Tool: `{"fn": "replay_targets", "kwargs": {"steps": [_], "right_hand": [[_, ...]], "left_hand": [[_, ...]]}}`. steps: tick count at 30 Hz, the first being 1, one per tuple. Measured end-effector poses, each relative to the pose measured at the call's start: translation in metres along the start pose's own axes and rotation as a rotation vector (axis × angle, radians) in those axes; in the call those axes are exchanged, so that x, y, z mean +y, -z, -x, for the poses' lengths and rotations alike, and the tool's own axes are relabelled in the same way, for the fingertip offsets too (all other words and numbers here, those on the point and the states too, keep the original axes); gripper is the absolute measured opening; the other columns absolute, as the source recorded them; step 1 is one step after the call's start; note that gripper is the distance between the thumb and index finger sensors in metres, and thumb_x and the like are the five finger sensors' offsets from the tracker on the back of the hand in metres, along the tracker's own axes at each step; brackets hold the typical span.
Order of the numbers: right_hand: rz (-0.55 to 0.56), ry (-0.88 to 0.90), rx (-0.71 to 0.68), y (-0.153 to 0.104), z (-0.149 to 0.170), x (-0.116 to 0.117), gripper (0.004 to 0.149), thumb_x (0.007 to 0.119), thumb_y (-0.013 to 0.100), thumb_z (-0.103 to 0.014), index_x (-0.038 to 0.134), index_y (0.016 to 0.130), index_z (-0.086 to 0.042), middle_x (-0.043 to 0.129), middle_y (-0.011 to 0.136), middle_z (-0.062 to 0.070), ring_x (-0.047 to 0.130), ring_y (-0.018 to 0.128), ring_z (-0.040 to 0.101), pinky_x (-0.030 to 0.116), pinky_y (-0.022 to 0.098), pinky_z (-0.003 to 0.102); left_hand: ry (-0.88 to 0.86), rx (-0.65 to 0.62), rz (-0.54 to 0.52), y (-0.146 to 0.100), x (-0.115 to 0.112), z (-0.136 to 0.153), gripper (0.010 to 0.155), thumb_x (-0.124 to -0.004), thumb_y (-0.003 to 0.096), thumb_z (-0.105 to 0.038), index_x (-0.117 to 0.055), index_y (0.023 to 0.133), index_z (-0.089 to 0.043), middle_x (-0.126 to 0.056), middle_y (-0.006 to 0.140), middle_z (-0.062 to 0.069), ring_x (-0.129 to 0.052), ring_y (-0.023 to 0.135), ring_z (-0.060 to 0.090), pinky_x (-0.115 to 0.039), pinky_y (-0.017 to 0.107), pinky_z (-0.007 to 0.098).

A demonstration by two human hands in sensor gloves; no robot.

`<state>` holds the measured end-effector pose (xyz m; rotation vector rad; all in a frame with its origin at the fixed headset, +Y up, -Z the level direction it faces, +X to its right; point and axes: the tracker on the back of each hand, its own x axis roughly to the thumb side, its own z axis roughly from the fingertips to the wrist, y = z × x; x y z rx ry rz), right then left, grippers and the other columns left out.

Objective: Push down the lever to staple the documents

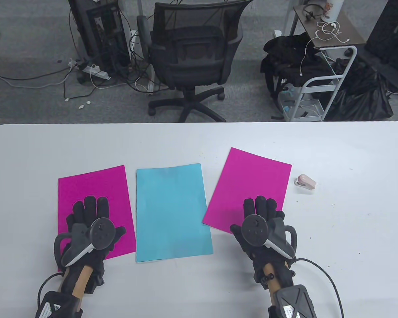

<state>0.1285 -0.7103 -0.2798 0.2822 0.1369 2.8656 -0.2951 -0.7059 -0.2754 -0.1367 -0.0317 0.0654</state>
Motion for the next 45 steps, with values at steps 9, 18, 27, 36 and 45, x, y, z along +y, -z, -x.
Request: {"fn": "replay_targets", "kwargs": {"steps": [9,18,27,36,45], "right_hand": [[-0.001,0.007,0.004,0.0,0.002,0.0,0.086,0.052,0.055,-0.049,0.018,0.111,0.006,0.01,0.108,0.043,0.015,0.095,0.071,0.028,0.064,0.081],[-0.008,0.0,0.02,0.003,0.007,0.001,0.085,0.053,0.055,-0.049,0.019,0.111,0.006,0.01,0.108,0.043,0.015,0.095,0.071,0.028,0.064,0.081],[-0.017,-0.004,0.031,0.005,0.01,0.002,0.085,0.053,0.055,-0.049,0.019,0.111,0.006,0.011,0.108,0.043,0.016,0.095,0.071,0.028,0.065,0.081],[-0.039,-0.02,0.073,0.012,0.021,0.007,0.085,0.053,0.055,-0.049,0.02,0.111,0.006,0.012,0.108,0.043,0.017,0.095,0.071,0.029,0.065,0.08],[-0.076,-0.039,0.142,0.02,0.04,0.015,0.085,0.053,0.055,-0.048,0.02,0.111,0.006,0.013,0.108,0.043,0.018,0.096,0.071,0.03,0.065,0.08]], "left_hand": [[-0.137,0.183,0.059,0.024,0.009,0.039,0.095,-0.072,0.052,-0.049,-0.022,0.118,-0.003,-0.021,0.122,0.037,-0.031,0.107,0.066,-0.035,0.071,0.08],[-0.214,0.409,0.17,0.042,-0.004,0.087,0.094,-0.075,0.0523,-0.048,-0.027,0.118,-0.001,-0.035,0.122,0.036,-0.042,0.107,0.065,-0.042,0.071,0.08],[-0.165,0.509,0.289,0.05,-0.029,0.099,0.094,-0.076,0.0527,-0.048,-0.028,0.117,0.002,-0.042,0.12,0.038,-0.048,0.107,0.065,-0.046,0.07,0.079],[-0.078,0.525,0.311,0.055,-0.039,0.092,0.093,-0.077,0.053,-0.047,-0.03,0.117,0.002,-0.045,0.12,0.037,-0.051,0.107,0.062,-0.048,0.071,0.078],[-0.082,0.524,0.293,0.056,-0.04,0.092,0.092,-0.077,0.0531,-0.046,-0.032,0.116,0.002,-0.047,0.119,0.037,-0.053,0.107,0.062,-0.05,0.071,0.078]]}}
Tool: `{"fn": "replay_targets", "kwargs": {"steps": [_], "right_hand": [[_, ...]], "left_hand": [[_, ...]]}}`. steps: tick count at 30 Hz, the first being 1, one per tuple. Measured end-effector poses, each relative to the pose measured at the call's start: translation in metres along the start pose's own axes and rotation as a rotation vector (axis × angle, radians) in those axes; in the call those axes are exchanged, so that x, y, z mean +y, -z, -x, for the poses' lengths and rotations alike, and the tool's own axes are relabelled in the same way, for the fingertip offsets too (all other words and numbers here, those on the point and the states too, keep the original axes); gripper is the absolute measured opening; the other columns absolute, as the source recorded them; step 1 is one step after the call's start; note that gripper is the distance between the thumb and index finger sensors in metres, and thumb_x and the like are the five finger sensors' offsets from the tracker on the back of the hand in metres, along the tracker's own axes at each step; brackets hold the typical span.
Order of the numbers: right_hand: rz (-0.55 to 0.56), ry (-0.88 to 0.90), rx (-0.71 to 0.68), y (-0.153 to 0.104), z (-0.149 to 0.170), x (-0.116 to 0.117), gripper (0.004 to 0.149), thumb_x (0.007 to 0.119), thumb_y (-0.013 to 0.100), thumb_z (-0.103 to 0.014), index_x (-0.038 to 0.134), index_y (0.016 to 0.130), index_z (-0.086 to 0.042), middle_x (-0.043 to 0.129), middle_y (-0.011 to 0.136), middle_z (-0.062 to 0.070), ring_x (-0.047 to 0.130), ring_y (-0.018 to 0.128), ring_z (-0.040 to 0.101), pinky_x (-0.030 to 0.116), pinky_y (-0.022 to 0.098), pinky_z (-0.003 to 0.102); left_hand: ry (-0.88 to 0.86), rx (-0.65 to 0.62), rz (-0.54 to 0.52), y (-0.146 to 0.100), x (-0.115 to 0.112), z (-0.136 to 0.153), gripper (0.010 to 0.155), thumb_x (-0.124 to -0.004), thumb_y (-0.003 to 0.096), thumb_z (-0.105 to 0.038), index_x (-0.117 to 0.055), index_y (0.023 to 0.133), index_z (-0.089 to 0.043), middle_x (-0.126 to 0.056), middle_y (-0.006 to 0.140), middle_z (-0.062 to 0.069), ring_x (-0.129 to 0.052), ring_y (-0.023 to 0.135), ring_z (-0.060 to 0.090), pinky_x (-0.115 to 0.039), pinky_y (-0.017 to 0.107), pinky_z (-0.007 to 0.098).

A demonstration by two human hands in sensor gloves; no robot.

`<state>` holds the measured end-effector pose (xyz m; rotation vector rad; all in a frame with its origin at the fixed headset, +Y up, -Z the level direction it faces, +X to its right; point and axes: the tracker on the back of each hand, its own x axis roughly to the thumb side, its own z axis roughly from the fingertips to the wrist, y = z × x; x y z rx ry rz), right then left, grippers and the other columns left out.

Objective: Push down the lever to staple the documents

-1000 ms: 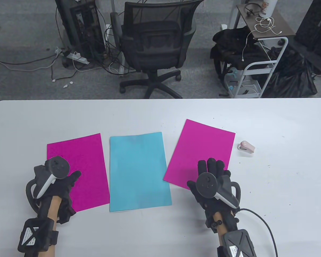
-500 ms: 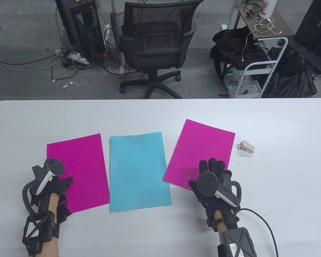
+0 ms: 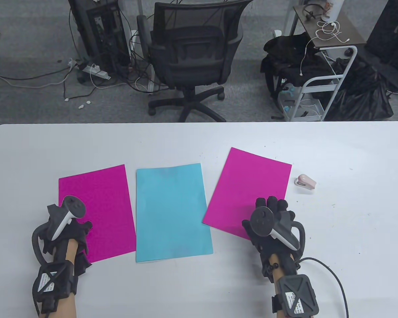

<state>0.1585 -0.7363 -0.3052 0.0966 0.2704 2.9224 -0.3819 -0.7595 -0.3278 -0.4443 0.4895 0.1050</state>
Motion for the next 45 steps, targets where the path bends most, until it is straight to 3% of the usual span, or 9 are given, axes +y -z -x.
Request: {"fn": "replay_targets", "kwargs": {"steps": [18,32,39,45], "right_hand": [[-0.164,-0.104,0.117,0.036,0.017,0.011,0.086,0.053,0.055,-0.049,0.016,0.111,0.006,0.01,0.108,0.043,0.017,0.096,0.07,0.028,0.065,0.08],[-0.328,-0.122,0.154,0.037,0.018,0.029,0.088,0.051,0.056,-0.049,0.01,0.11,0.007,0.004,0.106,0.042,0.012,0.095,0.071,0.025,0.065,0.08],[-0.361,-0.113,0.102,0.03,0.007,0.033,0.089,0.051,0.056,-0.049,0.007,0.109,0.007,0.002,0.106,0.042,0.009,0.094,0.071,0.023,0.065,0.08],[-0.372,-0.129,0.054,0.024,-0.007,0.038,0.088,0.051,0.056,-0.049,0.007,0.109,0.007,0.003,0.106,0.042,0.009,0.094,0.071,0.023,0.065,0.08]], "left_hand": [[-0.054,-0.02,-0.036,0.002,0.0,0.0,0.094,-0.085,0.0513,-0.037,-0.032,0.116,0.006,-0.051,0.117,0.039,-0.058,0.103,0.062,-0.054,0.069,0.077],[-0.057,-0.015,-0.039,0.0,0.0,-0.004,0.106,-0.09,0.047,-0.039,-0.026,0.114,0.013,-0.052,0.112,0.043,-0.064,0.096,0.06,-0.06,0.065,0.077],[-0.067,0.01,-0.025,-0.002,-0.001,-0.004,0.109,-0.09,0.0454,-0.042,-0.026,0.114,0.012,-0.056,0.108,0.037,-0.068,0.09,0.051,-0.063,0.063,0.075],[-0.064,0.028,-0.017,-0.006,-0.001,-0.01,0.101,-0.09,0.0469,-0.039,-0.033,0.114,0.011,-0.067,0.099,0.024,-0.078,0.08,0.041,-0.071,0.059,0.071]]}}
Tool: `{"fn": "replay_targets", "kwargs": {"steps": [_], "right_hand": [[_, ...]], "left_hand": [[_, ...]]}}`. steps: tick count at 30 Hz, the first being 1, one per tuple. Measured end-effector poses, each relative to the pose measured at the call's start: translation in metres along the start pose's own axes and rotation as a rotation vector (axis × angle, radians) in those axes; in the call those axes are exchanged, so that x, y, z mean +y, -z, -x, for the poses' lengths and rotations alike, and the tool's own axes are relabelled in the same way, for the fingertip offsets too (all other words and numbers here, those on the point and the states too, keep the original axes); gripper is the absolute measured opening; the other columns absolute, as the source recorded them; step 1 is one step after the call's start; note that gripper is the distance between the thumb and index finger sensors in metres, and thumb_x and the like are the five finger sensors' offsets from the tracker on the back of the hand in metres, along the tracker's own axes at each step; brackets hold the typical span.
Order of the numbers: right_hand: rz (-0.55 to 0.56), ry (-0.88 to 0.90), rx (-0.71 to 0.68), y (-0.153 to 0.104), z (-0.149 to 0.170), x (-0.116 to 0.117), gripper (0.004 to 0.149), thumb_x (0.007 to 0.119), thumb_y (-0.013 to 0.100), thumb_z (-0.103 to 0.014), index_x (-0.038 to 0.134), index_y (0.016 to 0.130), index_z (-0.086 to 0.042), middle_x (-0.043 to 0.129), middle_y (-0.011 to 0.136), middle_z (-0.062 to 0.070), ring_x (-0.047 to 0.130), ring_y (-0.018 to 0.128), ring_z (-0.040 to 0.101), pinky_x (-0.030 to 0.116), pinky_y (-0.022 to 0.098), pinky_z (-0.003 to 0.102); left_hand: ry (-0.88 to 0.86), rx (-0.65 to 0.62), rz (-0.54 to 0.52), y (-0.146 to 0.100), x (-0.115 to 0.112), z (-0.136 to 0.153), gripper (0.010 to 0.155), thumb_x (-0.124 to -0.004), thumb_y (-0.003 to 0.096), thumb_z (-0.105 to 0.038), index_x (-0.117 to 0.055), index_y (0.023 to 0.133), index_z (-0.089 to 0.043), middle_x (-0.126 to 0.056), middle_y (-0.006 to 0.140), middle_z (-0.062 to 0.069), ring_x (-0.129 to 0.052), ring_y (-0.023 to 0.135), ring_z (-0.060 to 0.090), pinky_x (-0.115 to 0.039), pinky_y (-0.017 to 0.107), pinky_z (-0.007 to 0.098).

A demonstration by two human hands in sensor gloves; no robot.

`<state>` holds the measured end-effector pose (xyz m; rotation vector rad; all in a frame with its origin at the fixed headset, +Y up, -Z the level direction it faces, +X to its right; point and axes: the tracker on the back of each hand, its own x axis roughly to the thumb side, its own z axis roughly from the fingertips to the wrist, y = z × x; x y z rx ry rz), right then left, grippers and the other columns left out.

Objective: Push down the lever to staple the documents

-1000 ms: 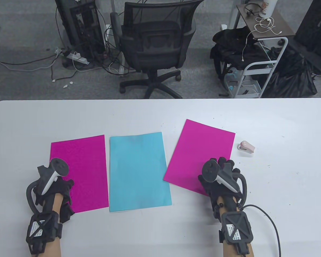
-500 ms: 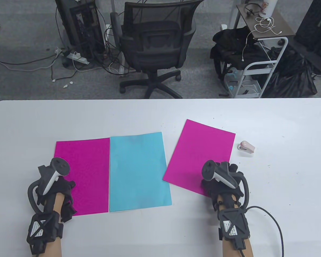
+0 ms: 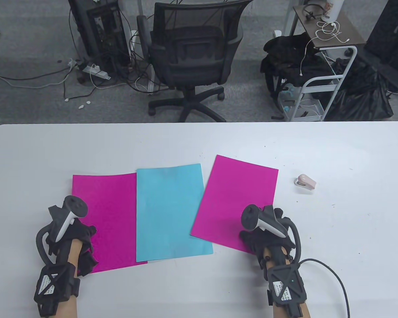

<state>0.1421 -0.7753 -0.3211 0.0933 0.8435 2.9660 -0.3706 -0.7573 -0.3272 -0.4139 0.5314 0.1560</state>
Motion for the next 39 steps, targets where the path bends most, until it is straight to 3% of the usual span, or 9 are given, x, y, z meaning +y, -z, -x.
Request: {"fn": "replay_targets", "kwargs": {"steps": [3,9,21,39], "right_hand": [[0.002,-0.014,-0.014,-0.002,-0.007,0.002,0.088,0.05,0.055,-0.049,0.007,0.109,0.007,0.003,0.106,0.043,0.009,0.094,0.071,0.023,0.065,0.08],[0.001,-0.039,-0.044,-0.006,-0.019,0.006,0.088,0.05,0.055,-0.049,0.008,0.109,0.007,0.004,0.106,0.043,0.009,0.094,0.07,0.023,0.065,0.08],[-0.003,-0.08,-0.097,-0.008,-0.041,0.01,0.088,0.05,0.055,-0.049,0.008,0.109,0.007,0.004,0.106,0.042,0.01,0.094,0.07,0.023,0.065,0.079],[-0.003,-0.125,-0.195,-0.012,-0.071,0.016,0.088,0.051,0.055,-0.049,0.008,0.109,0.006,0.004,0.106,0.042,0.011,0.095,0.07,0.024,0.066,0.079]], "left_hand": [[-0.028,0.003,-0.029,-0.003,0.0,-0.002,0.095,-0.091,0.0473,-0.036,-0.04,0.113,0.009,-0.075,0.092,0.015,-0.086,0.073,0.033,-0.077,0.057,0.066],[-0.067,-0.042,-0.041,-0.009,0.002,-0.004,0.08,-0.091,0.0488,-0.033,-0.054,0.111,0.002,-0.083,0.085,0.009,-0.091,0.067,0.029,-0.081,0.055,0.062],[-0.231,-0.181,-0.017,-0.026,0.005,-0.015,0.059,-0.087,0.0526,-0.029,-0.069,0.106,-0.01,-0.087,0.085,0.009,-0.094,0.068,0.031,-0.081,0.055,0.062],[-0.49,-0.431,0.136,-0.05,-0.006,-0.045,0.062,-0.084,0.0539,-0.033,-0.066,0.107,-0.006,-0.09,0.096,0.013,-0.096,0.08,0.038,-0.08,0.058,0.062]]}}
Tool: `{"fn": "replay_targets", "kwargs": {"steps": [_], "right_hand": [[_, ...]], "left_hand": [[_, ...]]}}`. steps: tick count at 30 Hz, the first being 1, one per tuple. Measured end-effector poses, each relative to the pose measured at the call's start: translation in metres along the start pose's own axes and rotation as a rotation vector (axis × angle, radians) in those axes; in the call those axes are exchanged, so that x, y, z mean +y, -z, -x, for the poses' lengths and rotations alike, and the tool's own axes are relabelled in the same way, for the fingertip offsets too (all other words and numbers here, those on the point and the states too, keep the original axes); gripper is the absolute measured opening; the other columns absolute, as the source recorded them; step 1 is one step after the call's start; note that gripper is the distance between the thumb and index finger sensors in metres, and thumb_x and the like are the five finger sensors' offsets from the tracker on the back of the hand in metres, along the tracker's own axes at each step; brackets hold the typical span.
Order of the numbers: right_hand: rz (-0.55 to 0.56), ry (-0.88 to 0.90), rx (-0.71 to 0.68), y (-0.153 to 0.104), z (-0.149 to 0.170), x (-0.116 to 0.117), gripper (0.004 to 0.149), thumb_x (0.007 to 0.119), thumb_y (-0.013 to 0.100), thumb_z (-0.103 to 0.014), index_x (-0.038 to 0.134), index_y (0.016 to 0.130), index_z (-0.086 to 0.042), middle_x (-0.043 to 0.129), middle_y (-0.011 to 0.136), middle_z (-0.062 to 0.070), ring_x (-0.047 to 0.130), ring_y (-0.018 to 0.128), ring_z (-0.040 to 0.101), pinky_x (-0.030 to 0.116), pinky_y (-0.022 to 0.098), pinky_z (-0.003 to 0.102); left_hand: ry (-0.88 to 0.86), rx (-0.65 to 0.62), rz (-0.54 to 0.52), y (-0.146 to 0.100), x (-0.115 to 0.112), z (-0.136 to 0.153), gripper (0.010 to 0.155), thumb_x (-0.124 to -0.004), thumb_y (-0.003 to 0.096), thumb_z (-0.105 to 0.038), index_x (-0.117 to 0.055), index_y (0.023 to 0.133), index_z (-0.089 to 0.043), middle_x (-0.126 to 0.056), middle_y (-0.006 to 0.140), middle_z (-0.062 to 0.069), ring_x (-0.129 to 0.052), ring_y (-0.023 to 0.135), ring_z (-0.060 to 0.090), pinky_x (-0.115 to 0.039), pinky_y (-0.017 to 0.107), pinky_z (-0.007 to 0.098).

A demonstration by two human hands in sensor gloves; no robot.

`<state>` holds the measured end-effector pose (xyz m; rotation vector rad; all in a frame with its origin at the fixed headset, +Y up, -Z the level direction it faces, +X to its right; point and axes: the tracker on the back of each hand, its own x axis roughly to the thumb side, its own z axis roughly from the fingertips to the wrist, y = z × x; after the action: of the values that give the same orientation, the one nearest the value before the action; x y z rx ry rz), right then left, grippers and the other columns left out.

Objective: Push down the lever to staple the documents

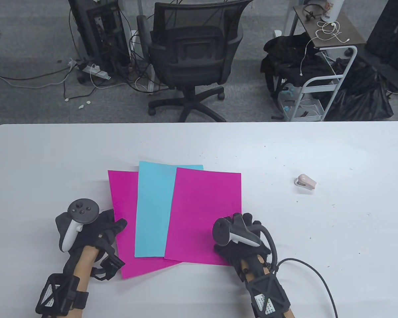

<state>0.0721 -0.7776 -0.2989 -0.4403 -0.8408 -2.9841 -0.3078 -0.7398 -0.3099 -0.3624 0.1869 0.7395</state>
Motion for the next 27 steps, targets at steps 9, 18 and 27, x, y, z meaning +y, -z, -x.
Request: {"fn": "replay_targets", "kwargs": {"steps": [9,18,27], "right_hand": [[0.003,-0.014,-0.035,0.0,-0.011,0.001,0.088,0.05,0.055,-0.049,0.008,0.109,0.006,0.005,0.106,0.042,0.012,0.095,0.069,0.024,0.066,0.079],[0.017,-0.023,-0.076,0.002,-0.022,0.001,0.088,0.051,0.055,-0.05,0.009,0.109,0.005,0.006,0.107,0.041,0.014,0.096,0.069,0.025,0.066,0.079],[0.031,-0.045,-0.129,0.006,-0.041,0.002,0.088,0.051,0.054,-0.05,0.009,0.109,0.004,0.007,0.107,0.041,0.015,0.096,0.068,0.026,0.066,0.079]], "left_hand": [[-0.054,-0.056,0.079,-0.002,-0.018,-0.014,0.067,-0.084,0.0536,-0.033,-0.062,0.108,-0.002,-0.092,0.095,0.014,-0.099,0.077,0.035,-0.082,0.057,0.06],[-0.122,-0.083,0.101,-0.003,-0.025,-0.02,0.069,-0.086,0.0525,-0.031,-0.061,0.108,0.001,-0.094,0.09,0.013,-0.101,0.072,0.032,-0.084,0.054,0.058],[-0.133,-0.094,0.13,-0.004,-0.029,-0.023,0.066,-0.087,0.0523,-0.03,-0.065,0.106,0.001,-0.097,0.087,0.011,-0.102,0.069,0.03,-0.085,0.054,0.058]]}}
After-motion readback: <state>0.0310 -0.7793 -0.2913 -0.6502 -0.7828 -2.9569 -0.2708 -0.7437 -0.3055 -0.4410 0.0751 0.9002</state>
